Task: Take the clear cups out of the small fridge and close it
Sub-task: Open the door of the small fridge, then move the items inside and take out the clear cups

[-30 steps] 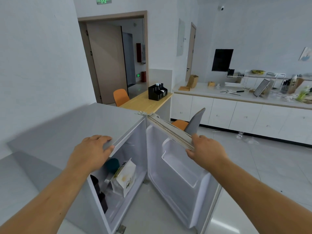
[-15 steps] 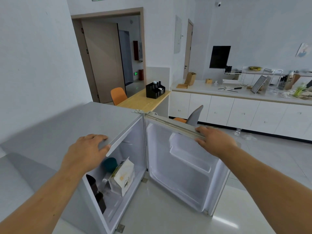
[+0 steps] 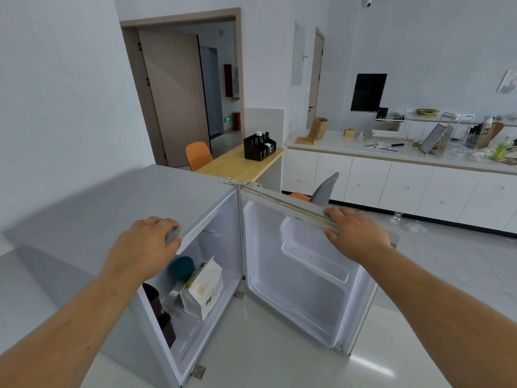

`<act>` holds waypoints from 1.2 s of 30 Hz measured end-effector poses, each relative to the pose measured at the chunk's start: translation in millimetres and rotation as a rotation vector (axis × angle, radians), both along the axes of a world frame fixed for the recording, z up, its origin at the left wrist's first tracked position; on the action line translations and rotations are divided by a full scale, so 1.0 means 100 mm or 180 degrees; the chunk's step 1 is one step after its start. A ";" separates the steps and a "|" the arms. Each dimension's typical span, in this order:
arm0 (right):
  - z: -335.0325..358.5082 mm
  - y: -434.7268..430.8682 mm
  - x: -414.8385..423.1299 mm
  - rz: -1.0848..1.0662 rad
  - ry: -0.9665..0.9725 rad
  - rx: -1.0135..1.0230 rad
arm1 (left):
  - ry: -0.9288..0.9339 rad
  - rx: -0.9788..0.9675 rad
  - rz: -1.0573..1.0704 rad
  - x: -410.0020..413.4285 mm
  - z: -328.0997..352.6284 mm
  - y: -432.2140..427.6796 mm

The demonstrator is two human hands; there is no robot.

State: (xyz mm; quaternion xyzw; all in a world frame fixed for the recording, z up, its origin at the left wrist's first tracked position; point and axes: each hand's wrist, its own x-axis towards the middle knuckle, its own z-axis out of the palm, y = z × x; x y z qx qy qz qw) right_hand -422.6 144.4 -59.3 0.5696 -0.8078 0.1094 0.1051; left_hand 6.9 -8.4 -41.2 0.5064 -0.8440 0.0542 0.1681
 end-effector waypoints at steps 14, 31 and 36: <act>-0.11 0.18 0.24 0.1147 -0.0034 -0.0458 | -0.0149 -0.0035 -0.0046 -0.23 -0.08 0.38; -0.64 -0.33 1.46 0.1814 -0.0715 0.0267 | 0.0872 0.0979 0.0848 -0.59 -1.15 1.00; -1.04 -0.78 1.74 0.1458 -0.1387 0.0500 | 0.2153 0.1810 0.1241 -0.68 -1.68 0.66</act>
